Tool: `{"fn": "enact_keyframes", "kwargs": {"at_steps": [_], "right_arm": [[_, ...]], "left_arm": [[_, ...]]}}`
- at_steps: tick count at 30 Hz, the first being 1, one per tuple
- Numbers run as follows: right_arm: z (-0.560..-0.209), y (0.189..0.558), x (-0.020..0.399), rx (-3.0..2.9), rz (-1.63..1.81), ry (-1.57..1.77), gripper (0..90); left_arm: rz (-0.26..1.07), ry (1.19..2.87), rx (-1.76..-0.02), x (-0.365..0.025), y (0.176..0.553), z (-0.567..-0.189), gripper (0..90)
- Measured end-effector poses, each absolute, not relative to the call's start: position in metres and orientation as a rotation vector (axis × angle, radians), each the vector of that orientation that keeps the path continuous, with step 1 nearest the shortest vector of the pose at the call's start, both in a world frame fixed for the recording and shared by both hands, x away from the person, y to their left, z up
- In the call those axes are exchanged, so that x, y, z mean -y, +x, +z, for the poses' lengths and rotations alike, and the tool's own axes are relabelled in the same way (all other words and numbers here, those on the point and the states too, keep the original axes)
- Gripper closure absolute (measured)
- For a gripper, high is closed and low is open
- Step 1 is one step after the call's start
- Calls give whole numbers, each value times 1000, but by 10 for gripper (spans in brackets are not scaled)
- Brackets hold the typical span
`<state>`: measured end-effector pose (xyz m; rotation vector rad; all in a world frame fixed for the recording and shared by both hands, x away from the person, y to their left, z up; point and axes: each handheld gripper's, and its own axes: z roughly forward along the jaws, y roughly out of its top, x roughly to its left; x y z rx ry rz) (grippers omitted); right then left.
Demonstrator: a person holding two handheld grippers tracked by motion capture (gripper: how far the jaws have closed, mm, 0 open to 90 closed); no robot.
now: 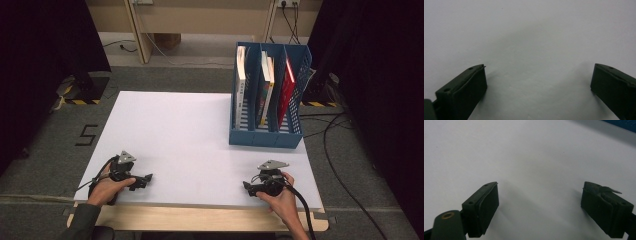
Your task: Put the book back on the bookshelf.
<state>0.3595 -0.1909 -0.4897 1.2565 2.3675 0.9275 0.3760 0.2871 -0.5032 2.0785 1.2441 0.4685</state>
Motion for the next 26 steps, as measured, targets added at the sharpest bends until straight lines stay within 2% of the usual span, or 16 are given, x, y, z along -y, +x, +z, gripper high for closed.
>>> {"fn": "enact_keyframes", "kwargs": {"at_steps": [26], "right_arm": [[-498,352,192,-2308,974,1195,139]], "left_arm": [[468,2080,-1244,-287,376,-503,0]]}}
